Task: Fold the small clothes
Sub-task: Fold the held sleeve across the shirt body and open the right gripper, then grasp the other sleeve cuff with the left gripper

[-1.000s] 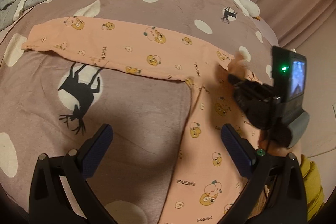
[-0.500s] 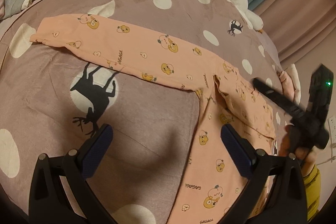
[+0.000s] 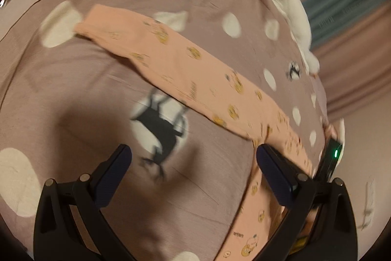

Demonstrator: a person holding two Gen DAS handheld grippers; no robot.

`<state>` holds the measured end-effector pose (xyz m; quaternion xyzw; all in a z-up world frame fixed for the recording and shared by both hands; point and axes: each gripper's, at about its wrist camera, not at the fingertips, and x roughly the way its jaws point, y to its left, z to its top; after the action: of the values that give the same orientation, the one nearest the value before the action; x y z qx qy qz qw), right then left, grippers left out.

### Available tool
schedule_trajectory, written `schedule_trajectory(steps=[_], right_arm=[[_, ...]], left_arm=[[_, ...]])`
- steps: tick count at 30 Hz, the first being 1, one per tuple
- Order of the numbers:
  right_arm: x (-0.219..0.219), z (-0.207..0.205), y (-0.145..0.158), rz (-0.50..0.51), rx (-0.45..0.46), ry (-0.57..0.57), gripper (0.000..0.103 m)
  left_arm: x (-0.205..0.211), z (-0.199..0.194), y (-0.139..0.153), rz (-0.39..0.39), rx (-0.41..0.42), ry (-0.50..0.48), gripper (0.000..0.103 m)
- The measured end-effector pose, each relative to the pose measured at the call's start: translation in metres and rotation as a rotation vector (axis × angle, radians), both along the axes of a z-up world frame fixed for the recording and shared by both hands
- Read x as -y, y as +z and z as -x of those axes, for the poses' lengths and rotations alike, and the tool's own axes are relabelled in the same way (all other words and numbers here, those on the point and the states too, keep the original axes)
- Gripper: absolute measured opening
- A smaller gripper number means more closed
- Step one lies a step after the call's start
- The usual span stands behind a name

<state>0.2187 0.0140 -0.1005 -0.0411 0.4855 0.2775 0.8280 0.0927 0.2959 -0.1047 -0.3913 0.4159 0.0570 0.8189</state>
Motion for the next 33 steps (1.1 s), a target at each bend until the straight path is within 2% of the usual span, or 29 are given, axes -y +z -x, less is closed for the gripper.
schedule_trajectory(steps=[1,3,7,10,16,21,23,25,26,28,30,33], right_arm=[[0.0,0.0,0.004,-0.005,-0.001,0.001,0.016],[0.009,0.002,0.017,-0.09,-0.037,-0.01,0.016],[0.032,0.024,0.043,-0.188,0.019,-0.004,0.016],[0.044,0.037,0.045,-0.221,0.027,0.002,0.016],[0.067,0.055,0.036,-0.254,0.004,-0.023,0.016],[0.087,0.06,0.037,-0.283,-0.015,-0.065,0.016],[0.092,0.063,0.037,-0.288,-0.012,-0.078,0.016],[0.095,0.066,0.038,-0.28,-0.009,-0.09,0.016],[0.097,0.068,0.038,-0.275,-0.011,-0.098,0.016],[0.1,0.07,0.037,-0.27,-0.015,-0.106,0.016],[0.104,0.073,0.033,-0.264,-0.028,-0.114,0.016],[0.11,0.075,0.03,-0.251,-0.04,-0.131,0.017]], left_arm=[[-0.01,0.002,-0.001,0.023,0.007,0.023,0.101],[-0.029,0.003,-0.002,0.06,0.02,0.063,0.101],[-0.069,-0.006,-0.01,0.148,0.054,0.102,0.101],[-0.086,-0.018,-0.02,0.208,0.069,0.114,0.101],[-0.093,-0.039,-0.038,0.325,0.101,0.13,0.101],[-0.101,-0.058,-0.042,0.342,0.134,0.164,0.095],[-0.106,-0.063,-0.043,0.333,0.128,0.2,0.088],[-0.108,-0.07,-0.042,0.285,0.09,0.228,0.063],[-0.109,-0.073,-0.044,0.265,0.072,0.228,0.057],[-0.111,-0.076,-0.046,0.228,0.037,0.233,0.025],[-0.113,-0.075,-0.05,0.209,0.003,0.249,0.011],[-0.111,-0.073,-0.047,0.17,-0.021,0.256,0.006]])
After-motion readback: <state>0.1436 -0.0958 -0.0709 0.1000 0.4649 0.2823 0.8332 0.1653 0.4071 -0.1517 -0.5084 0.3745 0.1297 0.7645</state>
